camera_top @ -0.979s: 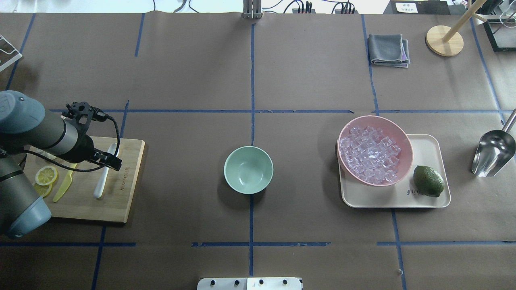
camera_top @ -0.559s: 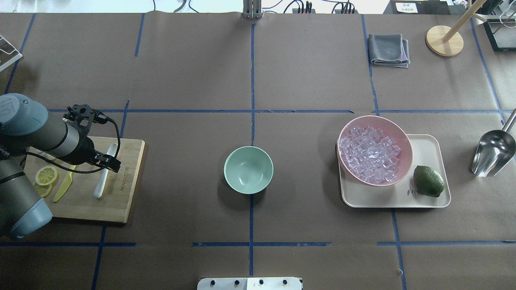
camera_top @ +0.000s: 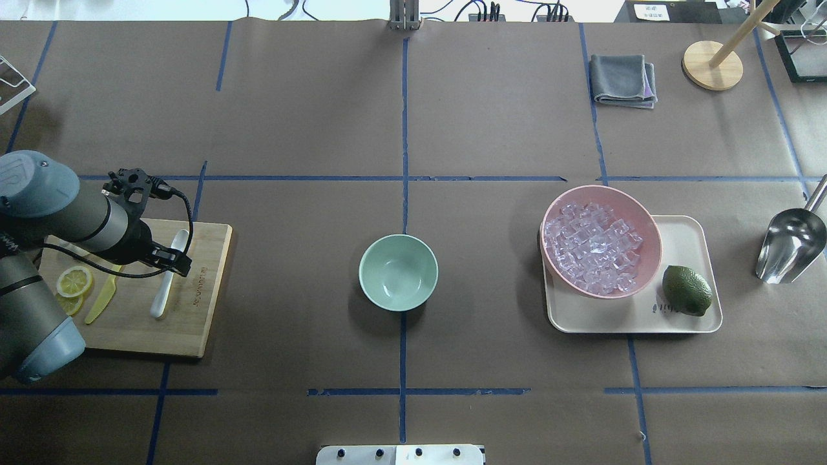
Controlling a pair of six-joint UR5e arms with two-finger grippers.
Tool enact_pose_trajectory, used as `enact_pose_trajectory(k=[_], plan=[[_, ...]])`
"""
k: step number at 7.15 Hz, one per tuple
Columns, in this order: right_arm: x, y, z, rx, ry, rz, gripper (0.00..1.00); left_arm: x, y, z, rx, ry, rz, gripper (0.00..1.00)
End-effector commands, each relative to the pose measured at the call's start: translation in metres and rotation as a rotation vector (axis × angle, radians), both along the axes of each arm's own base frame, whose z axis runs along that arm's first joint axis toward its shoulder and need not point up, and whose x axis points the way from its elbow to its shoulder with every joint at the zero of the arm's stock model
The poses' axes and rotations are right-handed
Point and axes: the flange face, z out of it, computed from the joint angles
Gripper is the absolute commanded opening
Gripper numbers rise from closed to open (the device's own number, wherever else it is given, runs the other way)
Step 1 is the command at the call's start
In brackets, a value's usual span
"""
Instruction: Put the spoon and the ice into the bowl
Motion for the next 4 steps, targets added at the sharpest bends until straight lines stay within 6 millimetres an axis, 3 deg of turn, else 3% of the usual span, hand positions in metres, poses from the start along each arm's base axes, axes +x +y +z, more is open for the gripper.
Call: enact_pose_trajectory(k=[1, 2, 4], plan=[[-0.0001, -0.0007, -0.0007, 0.0, -0.001, 0.001, 0.99, 0.0004, -0.0003, 0.0009, -0.001, -0.001, 0.0, 0.68], [0.0, 0.0, -0.0001, -0.001, 0.0, 0.001, 0.99, 0.0008, -0.0007, 0.0009, -0.003, -0.001, -0.001, 0.67], [0.0, -0.0001, -0.0008, 0.0, -0.001, 0.001, 0.99, 0.0011, -0.0009, 0.0026, -0.006, -0.005, -0.001, 0.51]])
